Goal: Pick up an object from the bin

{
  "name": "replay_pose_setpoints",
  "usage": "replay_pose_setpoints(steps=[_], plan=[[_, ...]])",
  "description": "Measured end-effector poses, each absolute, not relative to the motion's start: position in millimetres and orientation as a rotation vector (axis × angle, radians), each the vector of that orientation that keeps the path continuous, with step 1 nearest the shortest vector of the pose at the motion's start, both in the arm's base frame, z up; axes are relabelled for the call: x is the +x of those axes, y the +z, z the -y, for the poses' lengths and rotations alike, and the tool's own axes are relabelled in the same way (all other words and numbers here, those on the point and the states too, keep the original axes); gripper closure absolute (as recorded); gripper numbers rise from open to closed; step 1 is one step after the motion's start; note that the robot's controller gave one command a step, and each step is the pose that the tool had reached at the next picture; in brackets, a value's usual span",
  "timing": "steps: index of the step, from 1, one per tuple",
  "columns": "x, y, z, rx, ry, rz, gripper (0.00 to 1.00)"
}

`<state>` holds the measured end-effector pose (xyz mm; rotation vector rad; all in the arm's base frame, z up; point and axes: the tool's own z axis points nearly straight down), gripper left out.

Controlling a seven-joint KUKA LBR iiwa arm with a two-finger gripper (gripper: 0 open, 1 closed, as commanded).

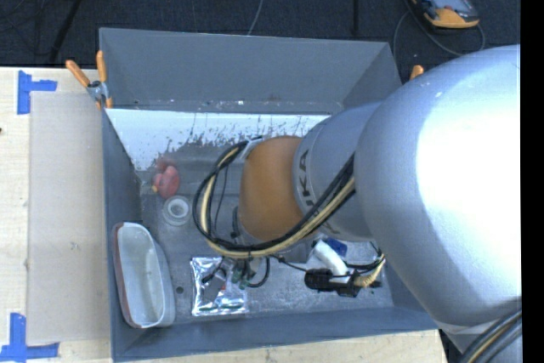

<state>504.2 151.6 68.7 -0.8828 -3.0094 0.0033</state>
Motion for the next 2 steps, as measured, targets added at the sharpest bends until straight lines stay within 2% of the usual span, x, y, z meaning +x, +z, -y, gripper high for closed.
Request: replay_pose_setpoints(steps=[1, 2], plan=[[488.3, 68.9, -159.8, -1.092, 0.004, 2.94, 0.0], [489.0, 69.2, -159.5, -1.097, 0.003, 2.941, 1.0]])
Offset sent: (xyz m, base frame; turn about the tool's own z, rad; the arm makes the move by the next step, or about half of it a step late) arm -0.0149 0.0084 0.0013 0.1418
